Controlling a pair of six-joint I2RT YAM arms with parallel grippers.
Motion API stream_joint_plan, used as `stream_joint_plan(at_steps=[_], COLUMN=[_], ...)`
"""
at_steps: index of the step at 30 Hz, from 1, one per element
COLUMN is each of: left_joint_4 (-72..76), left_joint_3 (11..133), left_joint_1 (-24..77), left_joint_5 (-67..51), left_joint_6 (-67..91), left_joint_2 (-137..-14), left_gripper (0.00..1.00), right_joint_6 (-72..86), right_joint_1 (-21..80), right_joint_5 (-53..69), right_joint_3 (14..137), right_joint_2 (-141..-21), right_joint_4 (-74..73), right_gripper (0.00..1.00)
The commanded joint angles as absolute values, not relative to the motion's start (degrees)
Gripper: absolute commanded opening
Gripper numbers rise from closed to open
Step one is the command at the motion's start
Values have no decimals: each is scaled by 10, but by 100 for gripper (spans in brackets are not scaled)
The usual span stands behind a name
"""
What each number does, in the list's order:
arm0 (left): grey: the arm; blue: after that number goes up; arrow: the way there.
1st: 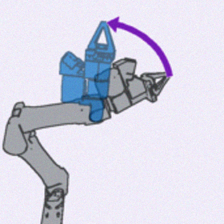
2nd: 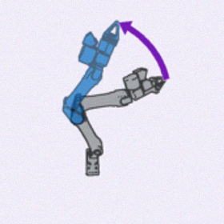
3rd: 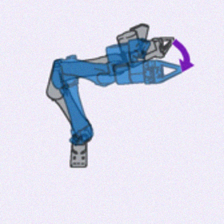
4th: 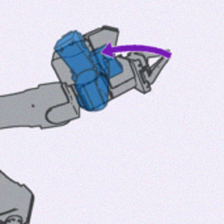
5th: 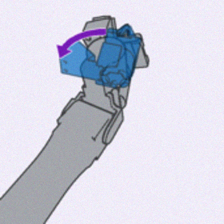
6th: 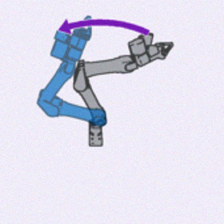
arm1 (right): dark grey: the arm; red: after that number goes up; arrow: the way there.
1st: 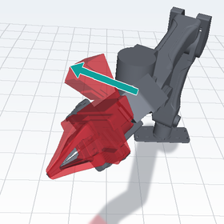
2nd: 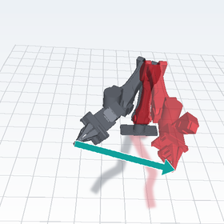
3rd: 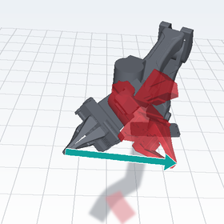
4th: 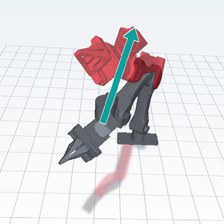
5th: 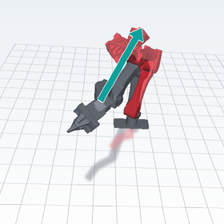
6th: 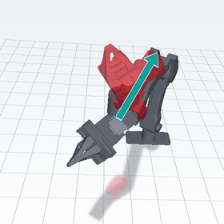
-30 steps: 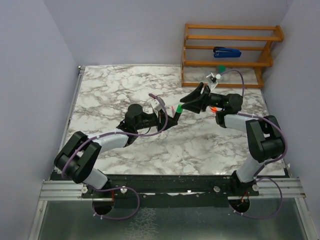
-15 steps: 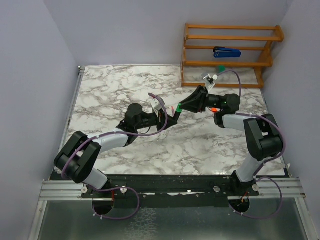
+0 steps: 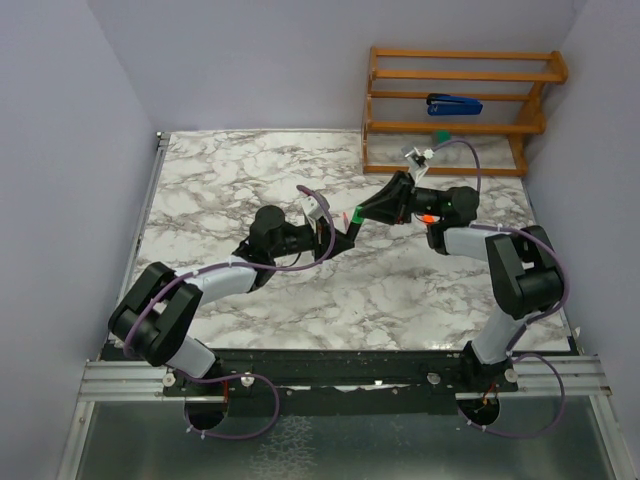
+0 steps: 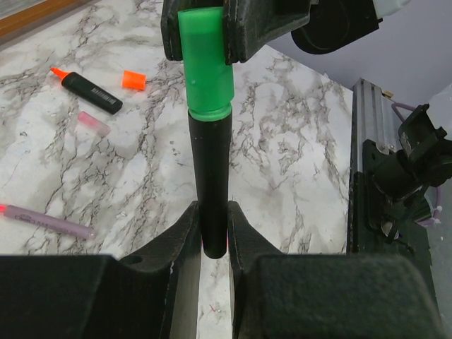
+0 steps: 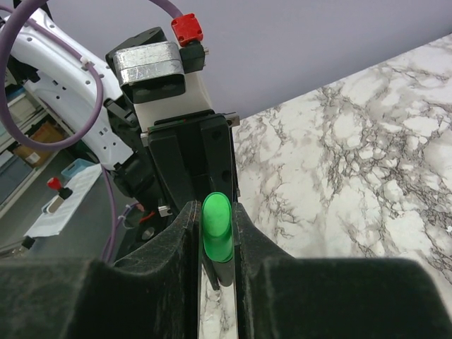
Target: Insert the pens into the pen caps
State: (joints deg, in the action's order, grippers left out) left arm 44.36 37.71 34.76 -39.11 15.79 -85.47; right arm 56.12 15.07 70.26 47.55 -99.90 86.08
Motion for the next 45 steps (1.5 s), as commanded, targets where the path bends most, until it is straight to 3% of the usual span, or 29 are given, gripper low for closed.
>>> stream_joint_plan(at_steps=[1,29,45], left_joint_4=[465,465,464], left_joint_3=[407,489,491], left_joint_1=[334,298,265], left_joint_5=[-405,-513,-514], left_joint_6=[148,174,175], left_joint_2=[-851,-869,-842], left_gripper=[0,0,0], right_joint_6=[566,577,598], right_joint_1=[159,194,202], right_joint_5=[738,784,824], right_joint_3=[486,511,523], right_joint_2=[-1016,-1053,-1068], right_joint_4=[1006,1006,1006], right_gripper=[1,1,1])
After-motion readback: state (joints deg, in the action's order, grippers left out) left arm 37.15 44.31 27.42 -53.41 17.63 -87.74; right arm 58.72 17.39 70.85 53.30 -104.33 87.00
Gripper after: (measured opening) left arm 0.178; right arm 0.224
